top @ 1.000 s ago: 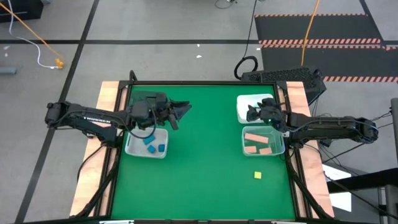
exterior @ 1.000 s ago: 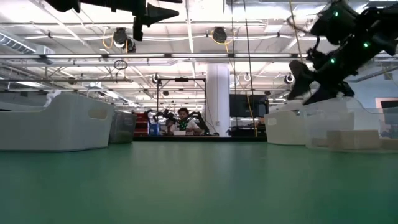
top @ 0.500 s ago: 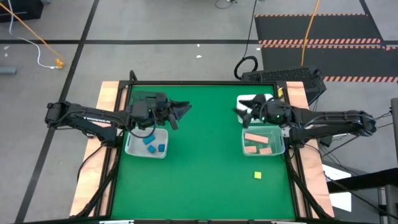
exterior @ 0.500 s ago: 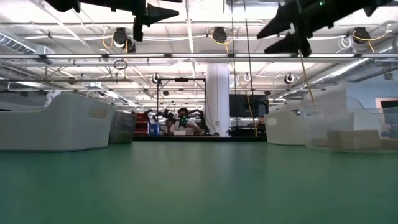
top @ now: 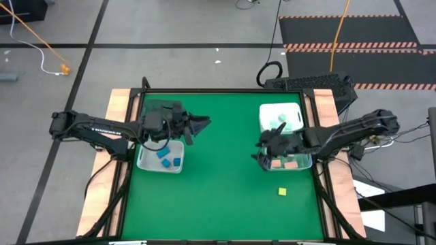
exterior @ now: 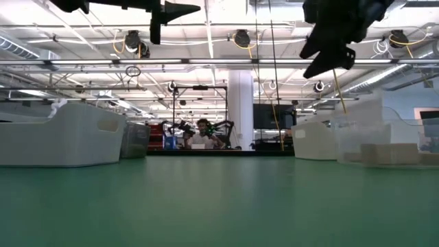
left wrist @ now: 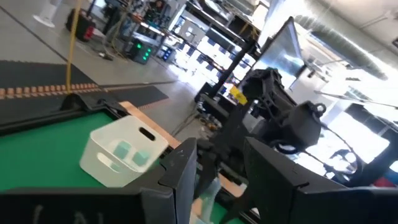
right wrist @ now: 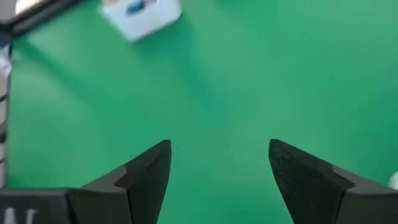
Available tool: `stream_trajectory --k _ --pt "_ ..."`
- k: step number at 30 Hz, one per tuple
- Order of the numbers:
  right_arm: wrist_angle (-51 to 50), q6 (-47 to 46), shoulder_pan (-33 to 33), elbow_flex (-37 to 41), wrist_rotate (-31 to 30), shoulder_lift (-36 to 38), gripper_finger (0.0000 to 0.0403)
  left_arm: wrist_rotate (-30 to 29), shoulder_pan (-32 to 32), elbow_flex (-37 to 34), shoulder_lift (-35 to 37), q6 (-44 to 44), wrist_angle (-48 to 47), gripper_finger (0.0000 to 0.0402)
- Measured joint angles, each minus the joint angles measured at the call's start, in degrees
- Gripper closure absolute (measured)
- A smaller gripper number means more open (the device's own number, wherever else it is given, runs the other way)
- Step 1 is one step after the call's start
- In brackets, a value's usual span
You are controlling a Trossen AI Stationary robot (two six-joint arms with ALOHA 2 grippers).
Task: Sort & place blocks by color
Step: Put the yellow rectangular block into the black transparent bin
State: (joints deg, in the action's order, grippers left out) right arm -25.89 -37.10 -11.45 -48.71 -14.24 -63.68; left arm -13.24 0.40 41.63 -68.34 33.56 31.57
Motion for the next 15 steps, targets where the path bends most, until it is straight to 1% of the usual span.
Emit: stream_trajectory --k 2,5,11,15 --pt "-0.63 -4.12 -2.20 -0.90 2.80 -1.79 0.0140 0.29 -0.59 0.00 0.00 0.10 0.00 0.0266" --pt "-0.87 -12.31 -5.17 -1.33 9.19 -3.50 0.0140 0.36 -1.46 0.00 0.00 0.31 0.00 0.0266" --pt "-0.87 -34.11 -12.39 -1.37 24.26 -6.43 0.0140 0.37 -3.57 0.00 0.00 0.30 -0.03 0.0266" --pt "-1.03 -48.83 -16.36 -1.37 32.66 -7.99 0.0140 0.38 -4.93 0.00 0.00 0.19 -0.09 0.0266"
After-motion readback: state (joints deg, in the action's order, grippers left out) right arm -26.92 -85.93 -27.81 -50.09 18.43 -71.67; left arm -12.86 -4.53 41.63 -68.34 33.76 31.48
